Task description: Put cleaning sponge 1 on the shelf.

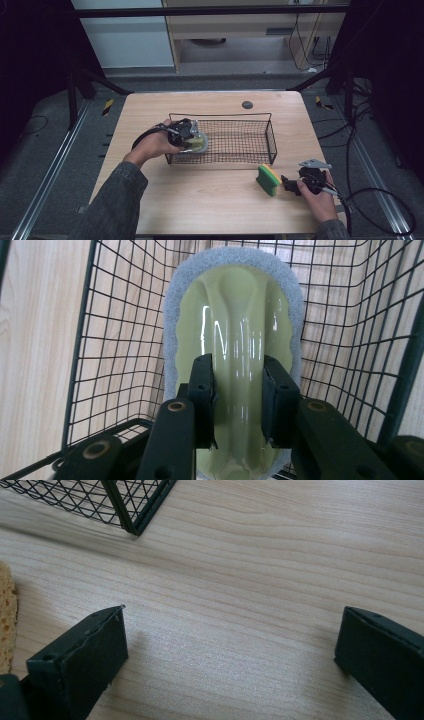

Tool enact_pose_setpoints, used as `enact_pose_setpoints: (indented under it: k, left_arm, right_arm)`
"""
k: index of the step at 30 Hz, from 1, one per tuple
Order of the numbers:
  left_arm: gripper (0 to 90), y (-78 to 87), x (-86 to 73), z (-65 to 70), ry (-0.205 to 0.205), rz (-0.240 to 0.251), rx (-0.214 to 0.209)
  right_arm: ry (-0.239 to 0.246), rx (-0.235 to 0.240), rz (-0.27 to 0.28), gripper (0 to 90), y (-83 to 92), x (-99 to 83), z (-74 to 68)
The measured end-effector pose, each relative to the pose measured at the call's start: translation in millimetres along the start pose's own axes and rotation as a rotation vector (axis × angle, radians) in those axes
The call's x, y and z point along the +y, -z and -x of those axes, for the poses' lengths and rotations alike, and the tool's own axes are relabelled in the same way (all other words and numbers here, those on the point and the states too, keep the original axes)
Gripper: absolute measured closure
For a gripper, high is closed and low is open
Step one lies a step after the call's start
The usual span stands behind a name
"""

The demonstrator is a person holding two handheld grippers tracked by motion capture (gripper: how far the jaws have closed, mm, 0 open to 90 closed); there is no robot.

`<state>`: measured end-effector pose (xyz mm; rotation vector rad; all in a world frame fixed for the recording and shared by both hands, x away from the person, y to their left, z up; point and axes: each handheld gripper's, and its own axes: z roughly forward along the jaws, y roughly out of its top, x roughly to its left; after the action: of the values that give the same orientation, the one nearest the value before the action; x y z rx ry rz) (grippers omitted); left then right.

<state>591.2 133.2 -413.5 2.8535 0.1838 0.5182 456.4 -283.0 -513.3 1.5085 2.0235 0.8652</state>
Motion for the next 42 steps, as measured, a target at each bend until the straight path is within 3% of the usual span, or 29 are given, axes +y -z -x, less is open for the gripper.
enact_pose_setpoints:
  k: [4, 13, 18, 20, 24, 29, 30, 35, 38, 42]
  left_arm:
    - [69.5, -1.5, -0.5, 0.1, 0.005, -0.015, -0.008]
    - [68.3, 0.5, -5.7, 0.5, 0.037, 0.000, -0.012]
    - [66.9, 10.0, -6.8, 0.5, 0.061, 0.040, 0.001]
    - [63.8, 19.3, -6.5, 0.7, 0.085, 0.081, 0.022]
    - [58.6, 28.4, -6.2, 0.6, 0.110, 0.104, 0.048]
    - [47.6, 36.4, -5.3, 3.6, 0.121, 0.115, 0.075]
    - [40.4, 38.4, -4.7, 4.9, 0.134, 0.111, 0.100]
    - [29.4, 44.0, -4.0, 6.6, 0.176, 0.122, 0.142]
    - [15.5, 47.8, -4.8, 7.5, 0.219, 0.148, 0.123]
    - [10.0, 50.9, -6.0, 15.2, 0.237, 0.183, 0.128]
  right_arm:
    - [0.002, -0.001, 0.001, 0.7, -0.1, -0.1, 0.2]
    - [0.003, -0.002, 0.001, 0.7, -0.2, -0.1, 0.2]
    - [-0.001, 0.000, 0.001, 0.7, -0.1, 0.0, 0.0]
    - [0.001, -0.001, 0.001, 0.7, -0.2, 0.0, 0.1]
    - [0.001, -0.001, 0.001, 0.7, -0.2, 0.0, 0.1]
    - [-0.002, 0.001, 0.001, 0.7, 0.1, 0.0, -0.1]
    - [-0.002, 0.001, 0.001, 0.7, 0.0, 0.0, -0.1]
    - [0.000, -0.001, 0.001, 0.7, -0.1, 0.0, 0.0]
    - [-0.002, 0.001, 0.001, 0.7, 0.1, 0.0, -0.1]
    - [-0.002, 0.001, 0.001, 0.7, 0.0, 0.1, -0.1]
